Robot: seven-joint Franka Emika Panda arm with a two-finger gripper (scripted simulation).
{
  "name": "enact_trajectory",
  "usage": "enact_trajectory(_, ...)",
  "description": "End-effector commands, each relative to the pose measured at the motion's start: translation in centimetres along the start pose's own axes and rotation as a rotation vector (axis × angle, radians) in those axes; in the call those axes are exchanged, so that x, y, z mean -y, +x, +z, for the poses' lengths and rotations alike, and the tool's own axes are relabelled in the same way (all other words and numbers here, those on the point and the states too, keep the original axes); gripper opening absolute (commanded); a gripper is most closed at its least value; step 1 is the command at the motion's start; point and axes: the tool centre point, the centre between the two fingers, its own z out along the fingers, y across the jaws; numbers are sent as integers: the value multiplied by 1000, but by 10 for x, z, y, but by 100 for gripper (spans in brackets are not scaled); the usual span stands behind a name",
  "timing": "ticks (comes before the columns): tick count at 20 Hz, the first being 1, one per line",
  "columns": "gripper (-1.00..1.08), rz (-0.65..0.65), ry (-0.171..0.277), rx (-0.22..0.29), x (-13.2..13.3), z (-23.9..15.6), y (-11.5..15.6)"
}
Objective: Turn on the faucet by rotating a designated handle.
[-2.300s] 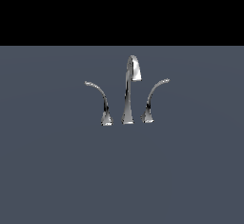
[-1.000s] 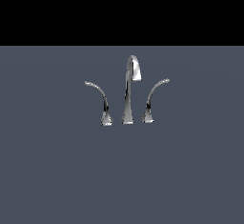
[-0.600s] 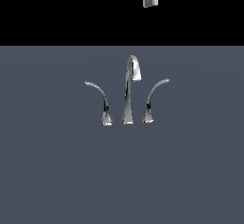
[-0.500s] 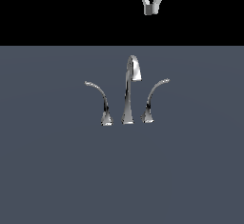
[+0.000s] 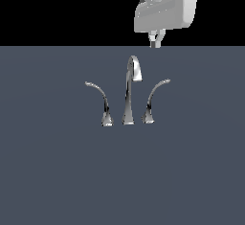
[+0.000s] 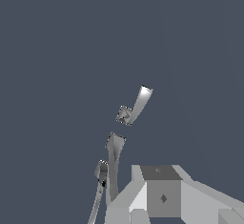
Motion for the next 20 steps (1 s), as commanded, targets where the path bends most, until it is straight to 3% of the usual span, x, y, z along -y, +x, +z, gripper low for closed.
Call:
enact_trajectory(1, -100, 74, 3, -2, 9, 21, 14)
enact_trajectory(11, -100, 298, 13, -3, 27, 93, 53)
enact_trajectory(20, -100, 372, 17, -2, 31, 118, 64)
